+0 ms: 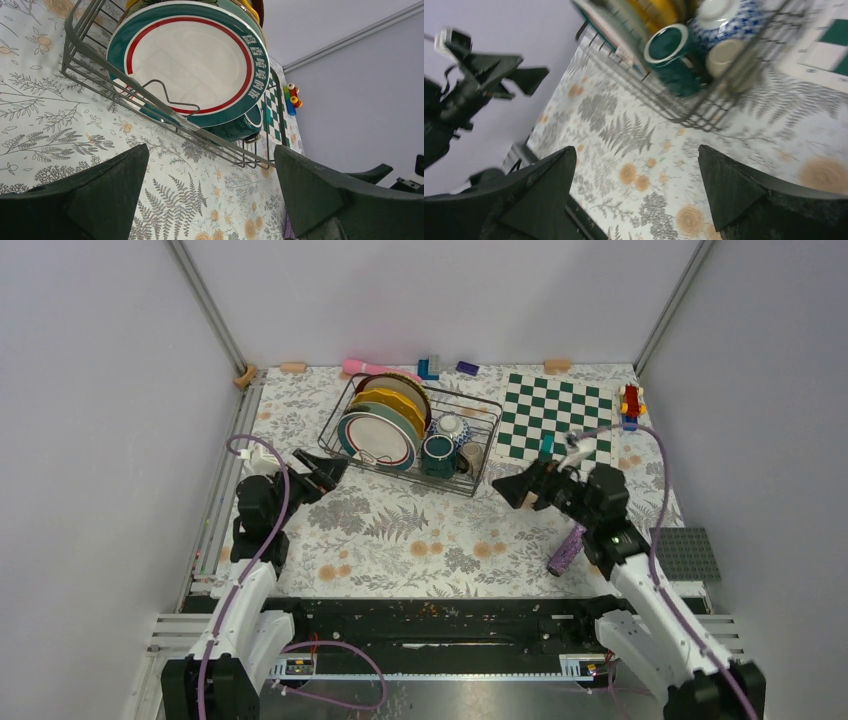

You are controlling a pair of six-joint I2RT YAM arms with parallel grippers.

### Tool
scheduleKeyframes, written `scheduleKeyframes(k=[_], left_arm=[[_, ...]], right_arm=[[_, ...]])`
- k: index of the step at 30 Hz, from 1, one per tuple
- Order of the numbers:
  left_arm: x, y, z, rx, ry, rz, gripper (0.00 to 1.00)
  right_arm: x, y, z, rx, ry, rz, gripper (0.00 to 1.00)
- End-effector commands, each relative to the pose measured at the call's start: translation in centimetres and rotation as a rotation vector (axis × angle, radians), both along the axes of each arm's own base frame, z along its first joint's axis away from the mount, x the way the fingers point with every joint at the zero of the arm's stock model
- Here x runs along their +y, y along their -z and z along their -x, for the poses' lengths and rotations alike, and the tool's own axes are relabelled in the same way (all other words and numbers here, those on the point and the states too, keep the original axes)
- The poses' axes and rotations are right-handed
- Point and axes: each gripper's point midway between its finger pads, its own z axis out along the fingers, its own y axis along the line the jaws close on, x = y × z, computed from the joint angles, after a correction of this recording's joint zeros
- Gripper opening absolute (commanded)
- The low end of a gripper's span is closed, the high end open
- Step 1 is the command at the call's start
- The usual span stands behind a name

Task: Unload the mixed dishes from the dish rack
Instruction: Pick up the plate from the dish rack.

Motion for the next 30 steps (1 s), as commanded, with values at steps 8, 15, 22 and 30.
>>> scheduleKeyframes(k=[8,15,22,30], left_arm=[[1.0,-2.0,-0.7,-0.031,-0.049,-0.035,0.99],[0.6,-2.2,-0.7,-0.058,-0.028,-0.029,0.99],[0.7,-1.8,-0.9,-0.044,-0.032,-0.029,0.99],[0.6,-1.4,-1.3,-0.024,-0.028,-0.022,0.99]], right_arm=[[14.8,-5.2,-4.4,-0.322,-0.478,0.336,0.91],[19.7,-4.3,-9.7,-0.295,-0.556,0.448,0.85],[22.1,-2.9,-11.5,-0.290,-0.597,0.512,0.77],[23.8,-1.8,-12.3,-0.301,-0.615,0.530,0.71]])
